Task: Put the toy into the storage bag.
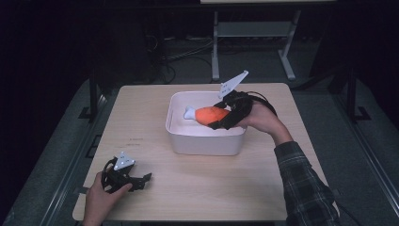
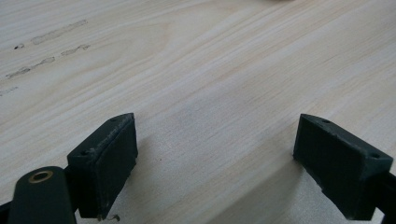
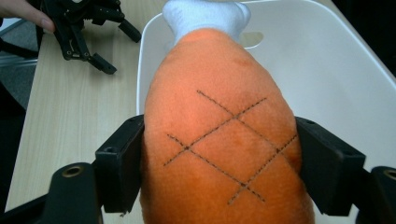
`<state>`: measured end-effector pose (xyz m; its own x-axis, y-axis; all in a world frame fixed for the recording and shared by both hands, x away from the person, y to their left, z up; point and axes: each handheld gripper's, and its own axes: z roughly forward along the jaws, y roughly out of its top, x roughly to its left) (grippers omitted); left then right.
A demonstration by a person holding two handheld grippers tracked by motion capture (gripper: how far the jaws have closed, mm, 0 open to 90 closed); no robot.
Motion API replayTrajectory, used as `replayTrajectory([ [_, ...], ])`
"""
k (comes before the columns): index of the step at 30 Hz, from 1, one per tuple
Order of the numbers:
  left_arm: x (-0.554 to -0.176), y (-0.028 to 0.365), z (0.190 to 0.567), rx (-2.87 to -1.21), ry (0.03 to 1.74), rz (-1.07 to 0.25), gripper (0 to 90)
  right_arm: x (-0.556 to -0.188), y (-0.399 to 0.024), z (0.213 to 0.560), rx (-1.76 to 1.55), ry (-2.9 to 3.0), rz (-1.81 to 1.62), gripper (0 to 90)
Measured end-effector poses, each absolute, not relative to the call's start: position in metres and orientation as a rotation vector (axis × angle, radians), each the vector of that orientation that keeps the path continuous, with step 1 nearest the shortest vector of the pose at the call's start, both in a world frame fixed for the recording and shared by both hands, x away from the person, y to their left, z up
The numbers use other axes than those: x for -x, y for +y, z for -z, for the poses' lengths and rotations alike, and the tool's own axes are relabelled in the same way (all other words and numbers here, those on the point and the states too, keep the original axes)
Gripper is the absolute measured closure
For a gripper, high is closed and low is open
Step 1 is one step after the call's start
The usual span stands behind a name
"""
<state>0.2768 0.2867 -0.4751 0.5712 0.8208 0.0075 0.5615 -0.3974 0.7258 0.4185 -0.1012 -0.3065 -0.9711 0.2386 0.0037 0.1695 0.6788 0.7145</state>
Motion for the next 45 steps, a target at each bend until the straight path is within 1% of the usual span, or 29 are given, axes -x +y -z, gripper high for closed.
replayTrajectory([
  [10, -0.277, 0.287, 0.475, -2.115, 1.099, -0.481, 12.8, -0.422, -0.077, 0.312, -0.279, 2.851, -1.147, 23.2],
  [18, -0.277, 0.287, 0.475, -2.115, 1.099, -0.481, 12.8, -0.424, -0.066, 0.317, -0.256, 2.891, -1.098, 21.7],
  [28, -0.277, 0.287, 0.475, -2.113, 1.099, -0.482, 12.8, -0.424, -0.064, 0.321, -0.274, 2.927, -1.057, 17.2],
  [30, -0.277, 0.287, 0.475, -2.115, 1.099, -0.481, 12.8, -0.424, -0.064, 0.321, -0.285, 2.917, -1.054, 14.9],
  [37, -0.277, 0.287, 0.475, -2.110, 1.100, -0.480, 12.8, -0.422, -0.070, 0.314, -0.305, 2.884, -1.098, 14.5],
  [45, -0.277, 0.287, 0.475, -2.111, 1.100, -0.481, 12.8, -0.415, -0.109, 0.307, -0.422, 2.788, -1.204, 14.4],
])
